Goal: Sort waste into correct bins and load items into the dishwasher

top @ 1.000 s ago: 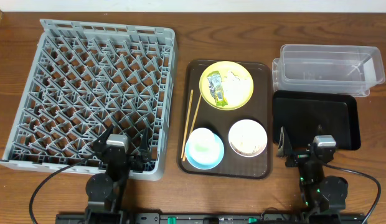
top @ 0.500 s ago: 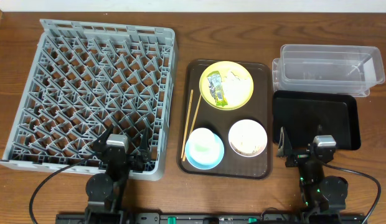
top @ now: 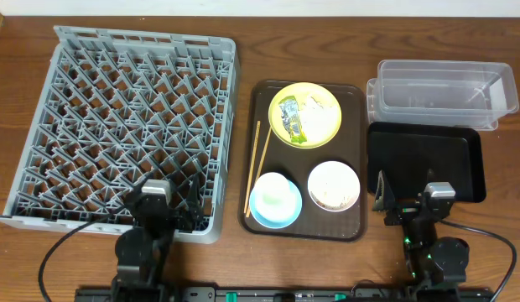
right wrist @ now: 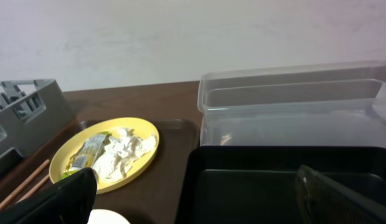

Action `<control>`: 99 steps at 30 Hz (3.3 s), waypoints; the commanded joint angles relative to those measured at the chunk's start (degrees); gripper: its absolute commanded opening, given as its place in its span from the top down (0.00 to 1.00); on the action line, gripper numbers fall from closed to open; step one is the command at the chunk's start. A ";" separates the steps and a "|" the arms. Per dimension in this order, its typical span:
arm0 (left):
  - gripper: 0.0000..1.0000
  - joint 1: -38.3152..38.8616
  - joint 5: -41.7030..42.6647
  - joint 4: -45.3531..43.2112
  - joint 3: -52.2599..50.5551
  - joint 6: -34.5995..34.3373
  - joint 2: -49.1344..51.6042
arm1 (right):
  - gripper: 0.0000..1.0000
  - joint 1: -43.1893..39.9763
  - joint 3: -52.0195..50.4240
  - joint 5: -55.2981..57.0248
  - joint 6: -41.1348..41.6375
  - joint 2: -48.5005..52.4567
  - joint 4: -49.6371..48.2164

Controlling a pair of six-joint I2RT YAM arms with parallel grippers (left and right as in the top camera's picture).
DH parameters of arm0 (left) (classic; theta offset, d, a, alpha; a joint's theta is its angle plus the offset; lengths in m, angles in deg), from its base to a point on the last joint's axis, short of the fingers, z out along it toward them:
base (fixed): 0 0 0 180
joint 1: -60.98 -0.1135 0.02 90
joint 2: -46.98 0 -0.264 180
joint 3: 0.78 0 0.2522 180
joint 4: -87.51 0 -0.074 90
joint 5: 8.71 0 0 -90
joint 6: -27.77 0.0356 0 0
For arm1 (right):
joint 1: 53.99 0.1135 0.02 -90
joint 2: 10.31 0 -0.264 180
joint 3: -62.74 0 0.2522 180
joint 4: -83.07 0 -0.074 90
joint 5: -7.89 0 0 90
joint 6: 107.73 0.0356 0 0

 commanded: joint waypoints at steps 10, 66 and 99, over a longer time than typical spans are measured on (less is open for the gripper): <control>0.04 0.09 -0.02 24.02 28.55 -1.55 22.69 | 0.01 0.35 23.56 -5.66 -0.15 25.05 8.74; 0.04 0.09 0.39 53.86 54.62 -3.48 50.80 | 0.78 25.92 84.52 -0.09 5.55 119.69 28.94; 0.03 0.09 0.39 54.05 54.62 -3.48 50.80 | 0.20 -5.62 84.46 7.63 23.85 100.96 34.53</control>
